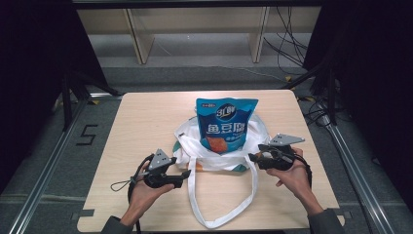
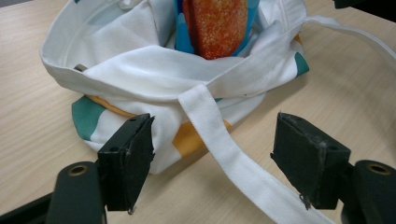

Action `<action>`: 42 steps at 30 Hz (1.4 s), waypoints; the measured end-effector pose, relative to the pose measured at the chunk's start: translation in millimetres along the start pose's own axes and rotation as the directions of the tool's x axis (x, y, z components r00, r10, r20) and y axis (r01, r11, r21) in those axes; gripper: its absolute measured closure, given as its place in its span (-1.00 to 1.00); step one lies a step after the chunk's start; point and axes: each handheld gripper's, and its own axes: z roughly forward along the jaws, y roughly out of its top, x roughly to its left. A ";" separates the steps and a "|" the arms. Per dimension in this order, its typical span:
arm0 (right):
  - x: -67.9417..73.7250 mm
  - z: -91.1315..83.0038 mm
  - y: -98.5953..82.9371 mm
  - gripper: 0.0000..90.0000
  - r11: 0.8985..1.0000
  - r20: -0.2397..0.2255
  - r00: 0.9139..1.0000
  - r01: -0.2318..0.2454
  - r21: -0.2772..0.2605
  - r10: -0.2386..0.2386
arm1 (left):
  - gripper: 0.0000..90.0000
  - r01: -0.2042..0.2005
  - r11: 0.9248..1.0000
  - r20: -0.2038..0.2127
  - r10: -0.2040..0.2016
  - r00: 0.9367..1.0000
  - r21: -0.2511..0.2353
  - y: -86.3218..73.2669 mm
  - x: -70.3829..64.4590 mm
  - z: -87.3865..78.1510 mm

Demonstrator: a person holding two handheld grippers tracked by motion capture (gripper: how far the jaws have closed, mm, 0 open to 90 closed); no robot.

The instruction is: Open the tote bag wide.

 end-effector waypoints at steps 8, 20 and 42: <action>5.1 -5.6 -5.4 -0.06 1.000 0.008 1.000 0.009 -0.006 -0.009 | -0.41 -0.017 1.000 0.009 0.017 1.000 0.014 -8.5 -2.2 -0.6; 17.6 -17.9 -17.7 -0.08 1.000 0.004 1.000 0.009 0.015 -0.009 | -0.53 -0.030 0.999 0.043 0.028 0.999 0.037 -14.5 -20.8 -3.8; 38.9 -37.1 -47.2 -0.16 0.999 -0.010 1.000 0.016 0.031 -0.015 | -0.59 -0.043 0.998 0.029 0.042 0.999 0.039 -33.9 -25.6 -21.2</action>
